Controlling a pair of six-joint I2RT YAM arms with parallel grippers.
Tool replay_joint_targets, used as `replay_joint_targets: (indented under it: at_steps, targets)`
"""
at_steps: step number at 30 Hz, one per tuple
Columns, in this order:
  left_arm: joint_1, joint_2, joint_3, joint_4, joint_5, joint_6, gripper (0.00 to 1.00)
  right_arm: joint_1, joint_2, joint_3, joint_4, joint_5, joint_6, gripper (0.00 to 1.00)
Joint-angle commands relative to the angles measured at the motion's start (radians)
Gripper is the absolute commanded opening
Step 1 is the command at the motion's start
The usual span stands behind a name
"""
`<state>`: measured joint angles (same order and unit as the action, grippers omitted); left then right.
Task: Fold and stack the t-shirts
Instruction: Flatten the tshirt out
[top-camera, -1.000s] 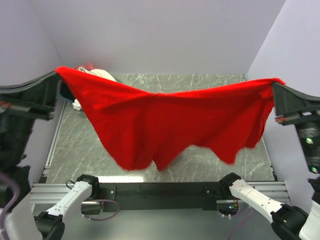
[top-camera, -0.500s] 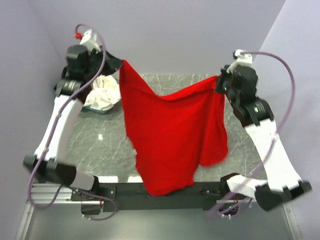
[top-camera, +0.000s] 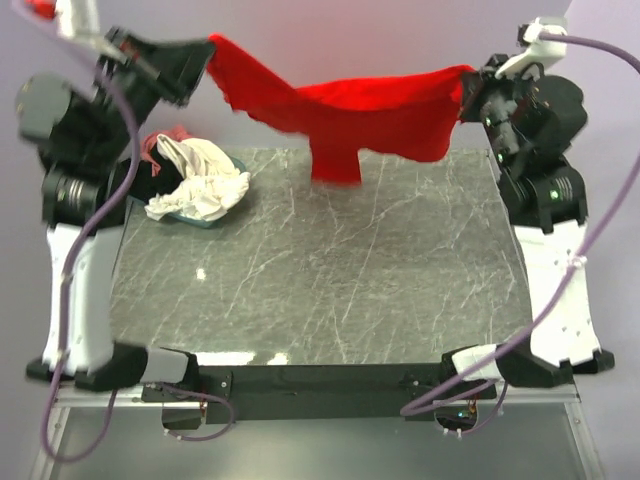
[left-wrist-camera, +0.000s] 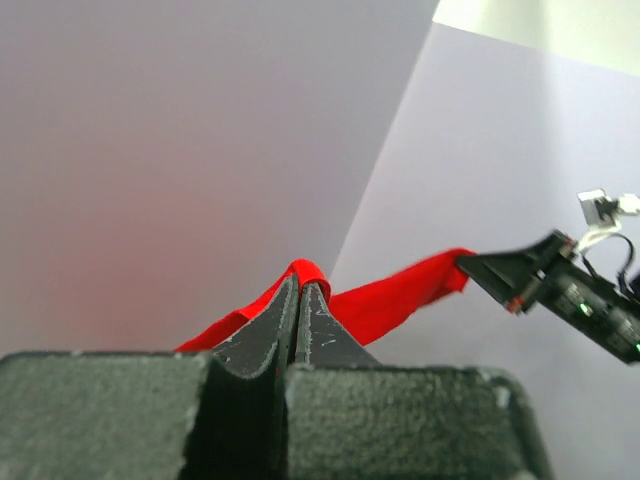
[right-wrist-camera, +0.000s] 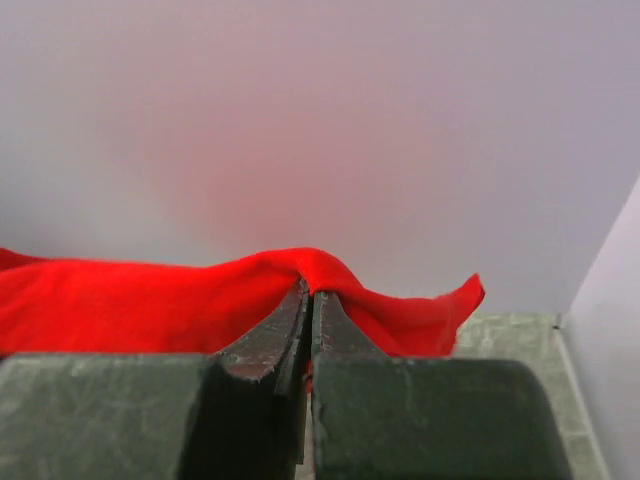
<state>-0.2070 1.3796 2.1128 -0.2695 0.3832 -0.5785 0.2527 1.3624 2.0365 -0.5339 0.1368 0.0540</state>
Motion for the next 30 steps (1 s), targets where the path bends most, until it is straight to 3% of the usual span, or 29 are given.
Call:
replay_joint_targets:
  at_steps: [1, 5, 10, 11, 13, 14, 15, 16, 18, 20, 25, 30]
  targets:
    - [-0.005, -0.088, -0.190, 0.102, 0.046, 0.000, 0.01, -0.006, -0.052, -0.106, 0.051, -0.026, -0.089, 0.00]
    - [-0.038, -0.233, -0.665, 0.157, 0.082, -0.076, 0.00, -0.007, -0.123, -0.437, 0.068, -0.026, -0.141, 0.00]
    - [-0.300, -0.441, -1.094, 0.098, -0.145, -0.138, 0.00, -0.006, -0.154, -0.721, -0.049, -0.066, -0.097, 0.01]
    - [-0.342, -0.465, -1.207, 0.089, -0.167, -0.164, 0.01, 0.003, -0.149, -0.780, -0.073, -0.074, -0.056, 0.07]
    - [-0.431, -0.523, -1.296, 0.069, -0.172, -0.234, 0.02, 0.016, -0.151, -0.852, -0.113, -0.095, 0.002, 0.29]
    - [-0.481, -0.540, -1.361, 0.062, -0.173, -0.254, 0.07, 0.035, -0.161, -0.872, -0.113, -0.098, 0.013, 0.47]
    - [-0.508, -0.577, -1.385, 0.053, -0.179, -0.268, 0.24, 0.048, -0.173, -0.892, -0.101, -0.108, 0.018, 0.55]
    - [-0.532, -0.596, -1.401, 0.024, -0.211, -0.288, 0.34, 0.054, -0.207, -0.927, -0.088, -0.115, 0.030, 0.62]
    - [-0.574, -0.646, -1.412, -0.023, -0.256, -0.294, 0.51, 0.056, -0.241, -0.953, -0.042, -0.134, 0.043, 0.70]
    - [-0.580, -0.684, -1.394, -0.071, -0.327, -0.288, 0.60, 0.059, -0.279, -0.984, -0.006, -0.135, 0.058, 0.74]
    - [-0.580, -0.653, -1.341, -0.060, -0.454, -0.238, 0.72, 0.051, -0.226, -0.977, 0.028, -0.070, 0.125, 0.75]
    - [-0.580, -0.451, -1.306, 0.062, -0.432, -0.201, 0.75, 0.037, -0.066, -0.947, 0.021, -0.039, 0.176, 0.74]
